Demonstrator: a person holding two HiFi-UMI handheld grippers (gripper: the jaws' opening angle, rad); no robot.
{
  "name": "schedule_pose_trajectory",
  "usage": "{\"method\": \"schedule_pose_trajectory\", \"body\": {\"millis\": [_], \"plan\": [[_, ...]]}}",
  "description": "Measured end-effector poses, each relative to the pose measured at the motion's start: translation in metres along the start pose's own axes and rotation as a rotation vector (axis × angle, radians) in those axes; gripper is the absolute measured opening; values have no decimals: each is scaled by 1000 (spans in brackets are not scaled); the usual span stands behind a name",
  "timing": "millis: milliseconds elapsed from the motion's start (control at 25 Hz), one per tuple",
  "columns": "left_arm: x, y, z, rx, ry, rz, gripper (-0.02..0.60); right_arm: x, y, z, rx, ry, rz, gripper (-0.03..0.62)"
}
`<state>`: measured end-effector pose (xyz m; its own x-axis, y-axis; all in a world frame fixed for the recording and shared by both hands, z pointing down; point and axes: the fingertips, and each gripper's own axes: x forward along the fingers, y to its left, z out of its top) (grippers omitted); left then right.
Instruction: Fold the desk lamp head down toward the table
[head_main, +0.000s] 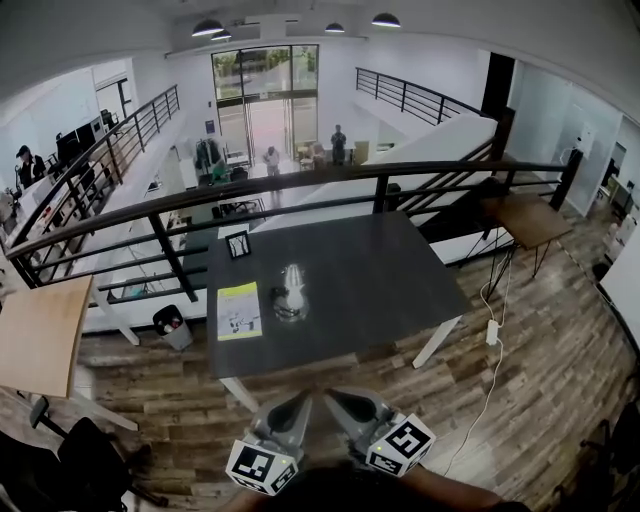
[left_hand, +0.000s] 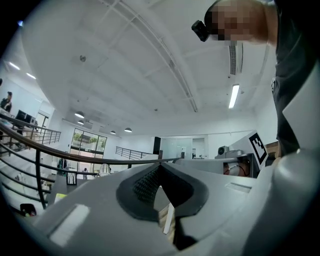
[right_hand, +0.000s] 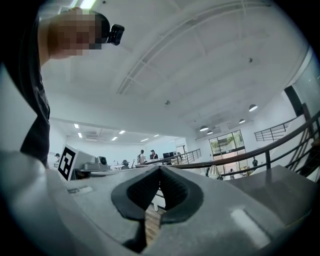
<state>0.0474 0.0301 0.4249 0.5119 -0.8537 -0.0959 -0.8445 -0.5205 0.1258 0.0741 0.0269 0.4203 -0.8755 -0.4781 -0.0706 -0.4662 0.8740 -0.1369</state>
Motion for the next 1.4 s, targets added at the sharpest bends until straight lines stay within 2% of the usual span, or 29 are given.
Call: {"method": "schedule_pose_trajectory", "body": {"millis": [480, 760, 1040, 1240, 1400], "plan": [[63, 6, -20, -11, 47, 41, 2, 5, -68, -9, 64, 23, 33, 3], [98, 24, -23, -46, 54, -18, 2, 23, -100, -14, 66, 44, -8, 3], [124, 74, -17, -50, 44, -69, 2, 71, -126, -17, 62, 61, -59, 3], [139, 129, -18, -60, 46, -119, 2, 126, -142, -22, 55, 61, -87, 3], [145, 172, 0, -46, 34, -144, 2, 170, -150, -17, 45, 58, -119, 3]]}}
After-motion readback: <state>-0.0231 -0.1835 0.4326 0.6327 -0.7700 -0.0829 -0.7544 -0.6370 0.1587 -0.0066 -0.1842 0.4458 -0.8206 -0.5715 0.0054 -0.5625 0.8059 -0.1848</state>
